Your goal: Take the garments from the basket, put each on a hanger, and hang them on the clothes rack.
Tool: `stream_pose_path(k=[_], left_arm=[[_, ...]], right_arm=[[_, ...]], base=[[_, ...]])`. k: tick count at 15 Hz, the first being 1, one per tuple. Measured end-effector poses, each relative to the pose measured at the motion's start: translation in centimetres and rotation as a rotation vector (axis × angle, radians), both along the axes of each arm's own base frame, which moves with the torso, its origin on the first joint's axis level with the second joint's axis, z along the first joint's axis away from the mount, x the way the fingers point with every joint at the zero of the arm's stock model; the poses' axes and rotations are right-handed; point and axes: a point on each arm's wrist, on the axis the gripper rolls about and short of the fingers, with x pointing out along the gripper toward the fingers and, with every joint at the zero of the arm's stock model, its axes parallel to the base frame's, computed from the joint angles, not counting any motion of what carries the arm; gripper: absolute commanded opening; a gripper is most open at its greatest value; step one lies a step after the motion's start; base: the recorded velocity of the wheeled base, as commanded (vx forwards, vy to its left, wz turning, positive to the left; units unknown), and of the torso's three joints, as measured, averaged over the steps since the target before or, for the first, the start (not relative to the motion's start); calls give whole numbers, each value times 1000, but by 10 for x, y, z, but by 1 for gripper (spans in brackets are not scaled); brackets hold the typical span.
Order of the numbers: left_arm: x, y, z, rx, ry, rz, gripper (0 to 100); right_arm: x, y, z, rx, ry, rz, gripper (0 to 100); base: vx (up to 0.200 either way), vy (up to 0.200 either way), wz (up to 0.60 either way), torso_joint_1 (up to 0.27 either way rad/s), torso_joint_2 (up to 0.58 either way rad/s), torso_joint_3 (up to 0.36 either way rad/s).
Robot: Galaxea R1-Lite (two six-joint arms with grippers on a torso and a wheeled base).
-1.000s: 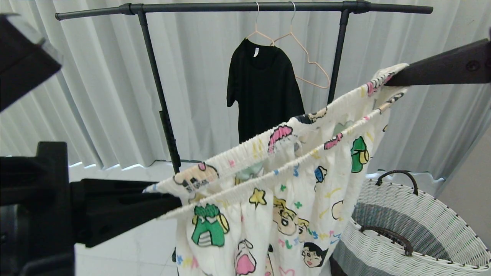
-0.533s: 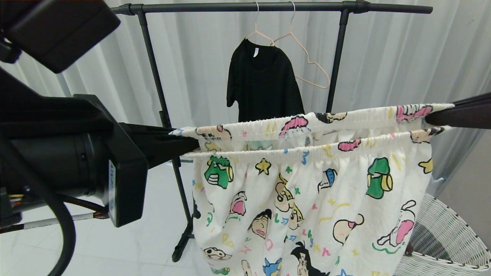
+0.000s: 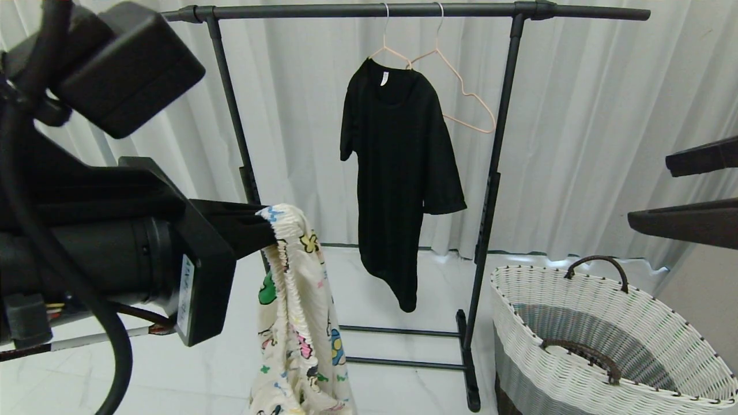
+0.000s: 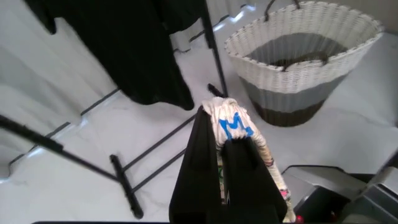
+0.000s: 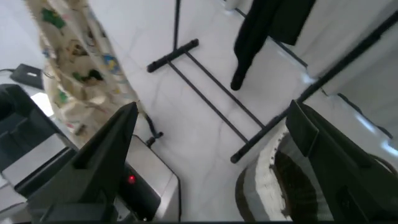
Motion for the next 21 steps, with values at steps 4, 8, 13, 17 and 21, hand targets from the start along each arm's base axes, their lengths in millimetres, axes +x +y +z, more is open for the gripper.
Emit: stream_pose_path(k=[4,8,13,17,21], left_arm=[[6,40,-27,203,69,205,0],[-3,76,-51,287,128,356,0],[-20,88,-63,274,114,378,0],[-20,91,-69,306,78,474,0],[-19,91,-72,310,77,479,0]], right_arm=[[22,-18,-41,-235,20,-438,100],[24,-25,-53,-163,84,-554,100],[27,-25,-53,-142,94,-573,100],[36,-22,-50,-83,73,-584,100],[40,-21,-50,-74,69,-599,100]], base=[[0,0,0,0,0,0],[0,0,0,0,0,0],[0,0,0,36,-157,-143],[0,0,0,157,-443,-294],[0,0,0,176,-482,-289]])
